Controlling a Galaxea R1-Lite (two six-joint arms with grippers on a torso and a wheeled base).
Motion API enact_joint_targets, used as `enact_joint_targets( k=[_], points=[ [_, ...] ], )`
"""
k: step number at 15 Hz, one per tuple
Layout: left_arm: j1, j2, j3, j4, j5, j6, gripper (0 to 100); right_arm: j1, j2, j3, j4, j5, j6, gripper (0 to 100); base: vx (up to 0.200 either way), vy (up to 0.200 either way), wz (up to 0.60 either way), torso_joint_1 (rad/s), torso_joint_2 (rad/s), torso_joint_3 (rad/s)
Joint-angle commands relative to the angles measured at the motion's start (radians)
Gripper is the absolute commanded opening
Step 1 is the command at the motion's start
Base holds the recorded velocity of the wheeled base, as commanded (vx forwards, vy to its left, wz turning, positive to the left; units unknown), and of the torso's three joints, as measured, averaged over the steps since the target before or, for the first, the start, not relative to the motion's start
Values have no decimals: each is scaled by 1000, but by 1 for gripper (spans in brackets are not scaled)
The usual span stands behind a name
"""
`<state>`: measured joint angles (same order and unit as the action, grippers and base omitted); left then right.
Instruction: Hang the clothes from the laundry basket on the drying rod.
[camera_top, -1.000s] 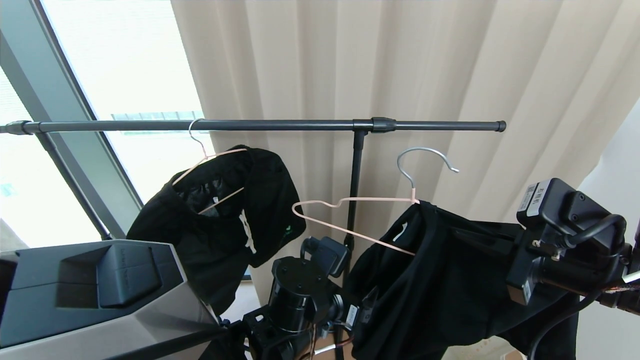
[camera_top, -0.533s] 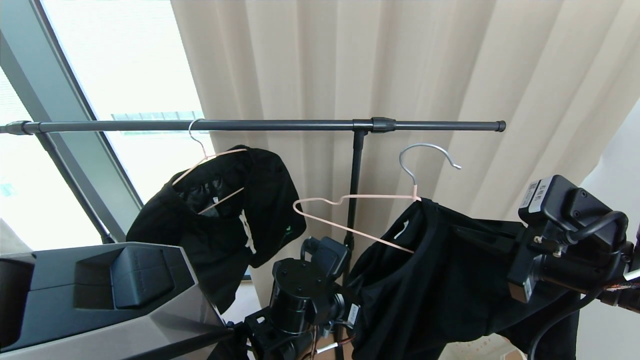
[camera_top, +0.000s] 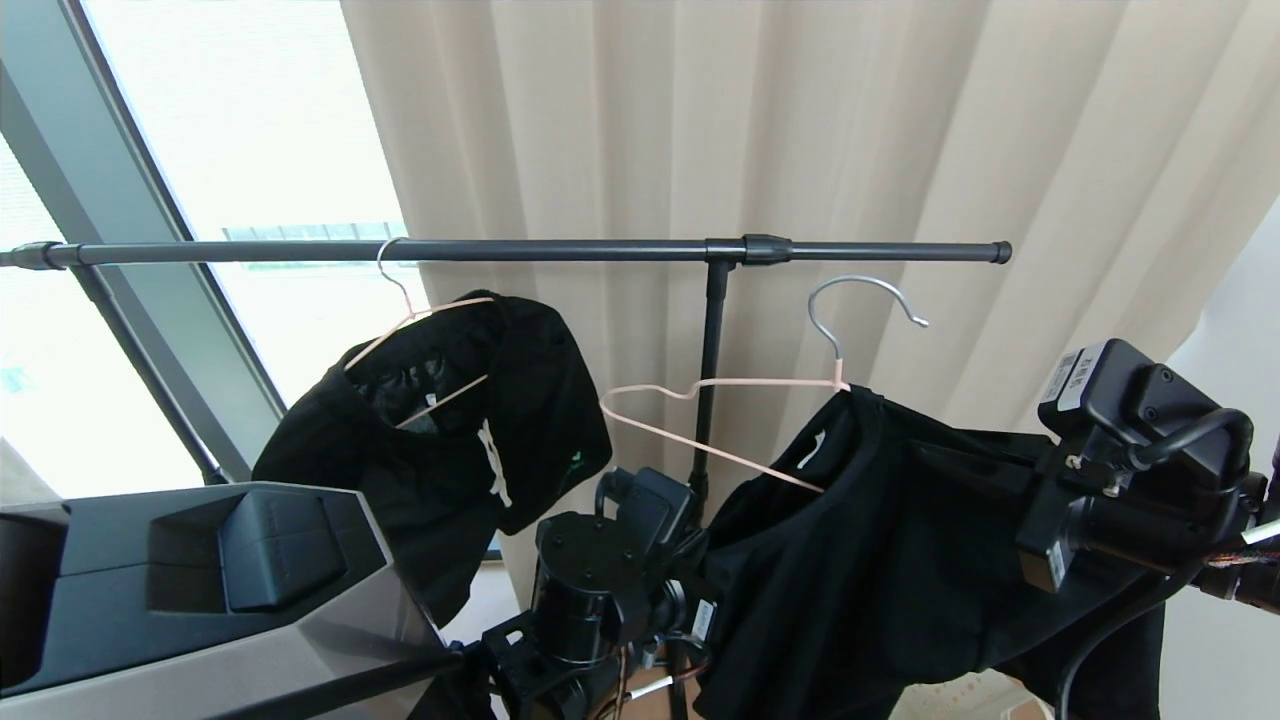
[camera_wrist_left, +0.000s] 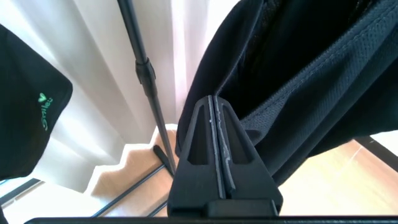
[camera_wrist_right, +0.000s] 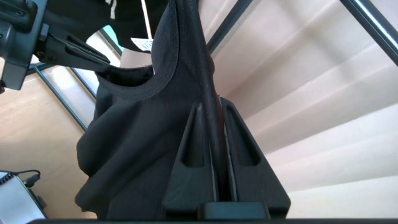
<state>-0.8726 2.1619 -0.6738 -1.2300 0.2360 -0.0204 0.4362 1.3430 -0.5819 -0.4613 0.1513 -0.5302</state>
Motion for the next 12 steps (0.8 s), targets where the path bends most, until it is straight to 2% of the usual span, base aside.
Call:
enact_joint_targets(
  k=[1,12],
  points=[
    [6,-8,0,0,0,0,0,-8,2,-1,0,1,-1,0,0,0,0,0,0,0],
    [122,-48,-7,-36,17,85,0,-20,1,-3,0,2,-1,0,0,0,0,0,0,0]
  ],
)
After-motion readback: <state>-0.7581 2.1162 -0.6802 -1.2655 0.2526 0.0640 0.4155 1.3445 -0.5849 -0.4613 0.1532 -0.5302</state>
